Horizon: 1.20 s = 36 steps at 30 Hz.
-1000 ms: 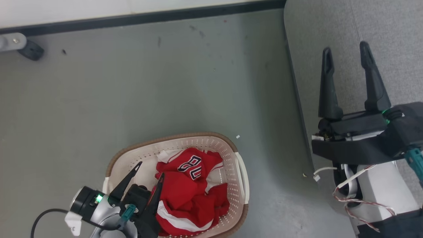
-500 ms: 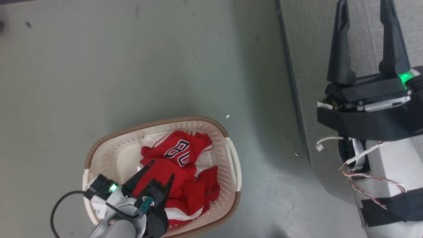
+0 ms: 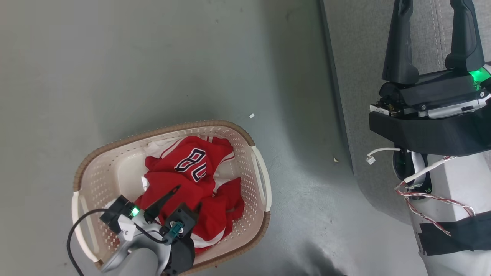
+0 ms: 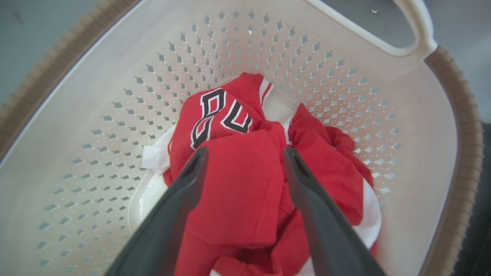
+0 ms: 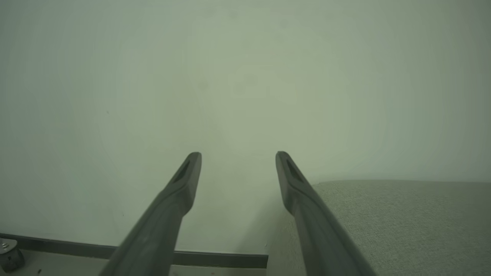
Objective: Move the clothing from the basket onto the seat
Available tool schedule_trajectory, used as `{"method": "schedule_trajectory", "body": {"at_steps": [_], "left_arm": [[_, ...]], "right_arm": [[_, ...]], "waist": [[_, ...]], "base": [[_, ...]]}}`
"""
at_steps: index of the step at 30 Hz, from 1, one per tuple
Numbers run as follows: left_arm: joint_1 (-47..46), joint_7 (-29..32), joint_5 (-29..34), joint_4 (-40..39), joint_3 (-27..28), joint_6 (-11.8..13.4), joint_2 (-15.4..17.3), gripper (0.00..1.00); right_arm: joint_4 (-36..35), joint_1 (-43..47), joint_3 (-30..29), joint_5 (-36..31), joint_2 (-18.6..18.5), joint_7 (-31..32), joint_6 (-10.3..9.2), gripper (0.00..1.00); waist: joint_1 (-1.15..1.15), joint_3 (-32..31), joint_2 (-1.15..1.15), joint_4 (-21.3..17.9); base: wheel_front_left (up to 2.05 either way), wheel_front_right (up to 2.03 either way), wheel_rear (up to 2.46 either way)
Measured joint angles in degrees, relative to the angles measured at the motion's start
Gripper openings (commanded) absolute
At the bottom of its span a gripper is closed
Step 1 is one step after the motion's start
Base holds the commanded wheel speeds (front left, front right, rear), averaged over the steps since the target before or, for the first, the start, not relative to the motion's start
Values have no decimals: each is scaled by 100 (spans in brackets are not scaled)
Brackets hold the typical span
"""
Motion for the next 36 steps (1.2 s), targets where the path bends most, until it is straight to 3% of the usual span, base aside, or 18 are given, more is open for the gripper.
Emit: {"method": "schedule_trajectory", "body": {"at_steps": [13,19,22,36], "left_arm": [[-443,59,250,533,-47,19,264,100],[-628,78,298,737,-33,169,304,100],[-660,78,293,803,-11,218,294,3],[-677,-264,-96,783,181,212,-79,0]], "right_arm": [[-96,-121,4,-35,65,0,-1,100],[-81,-120,-37,-35,74,0,-7,100],[-58,-120,-49,-35,76,0,-8,100],[263,-35,-207,-49,81,-1,-8,100]], "waist": [[0,427,0,-217],[0,549,-1,-297],[0,564,-1,-309],[-1,225,-1,-190]], "base": [[0,0,0],[0,0,0],[0,0,0],[0,0,0]]}}
